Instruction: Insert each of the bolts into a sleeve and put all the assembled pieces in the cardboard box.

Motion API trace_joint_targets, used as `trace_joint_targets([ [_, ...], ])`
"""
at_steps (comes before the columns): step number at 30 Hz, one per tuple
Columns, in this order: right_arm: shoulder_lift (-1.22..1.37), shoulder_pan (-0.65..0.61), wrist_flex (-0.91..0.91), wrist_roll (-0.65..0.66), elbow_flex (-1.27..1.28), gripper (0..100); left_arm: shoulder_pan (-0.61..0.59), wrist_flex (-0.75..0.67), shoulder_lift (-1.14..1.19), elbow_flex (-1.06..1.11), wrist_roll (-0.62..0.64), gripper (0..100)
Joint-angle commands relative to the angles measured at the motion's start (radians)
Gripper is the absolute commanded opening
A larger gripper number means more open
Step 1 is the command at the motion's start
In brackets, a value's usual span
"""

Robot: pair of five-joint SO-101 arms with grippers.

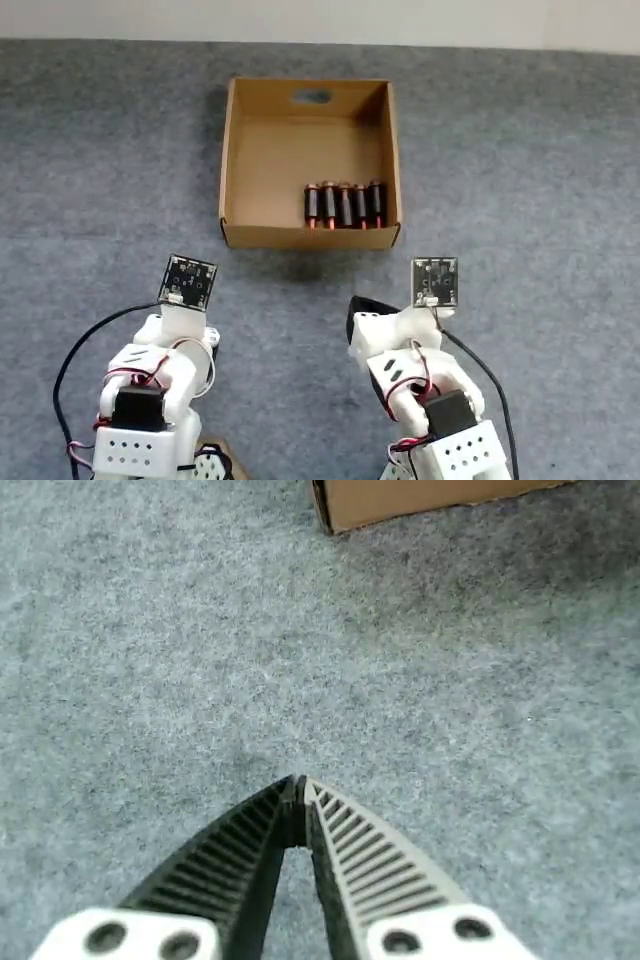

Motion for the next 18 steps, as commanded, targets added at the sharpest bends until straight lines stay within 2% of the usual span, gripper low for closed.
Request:
trace_joint_targets([
  [1,-0.005,0.019,-0.018,-0.006,0.143,0.5,-0.036,-0.014,-0.005,0.019,-0.008,3],
  [6,-0.021,0.090,-0.018,-0.006,0.143,0.5,-0.082,-0.014,0.001,0.019,-0.008,3],
  [12,-0.173,0.182,-0.001,-0.006,0.136,0.5,-0.082,-0.014,0.001,0.019,-0.008,3],
  [14,-0.162,0.186,0.056,-0.006,0.136,0.5,-0.082,-0.014,0.001,0.019,-0.008,3],
  [18,-0.168,0.208,0.286,-0.006,0.136,0.5,-0.082,-0.014,0.001,0.019,-0.008,3],
])
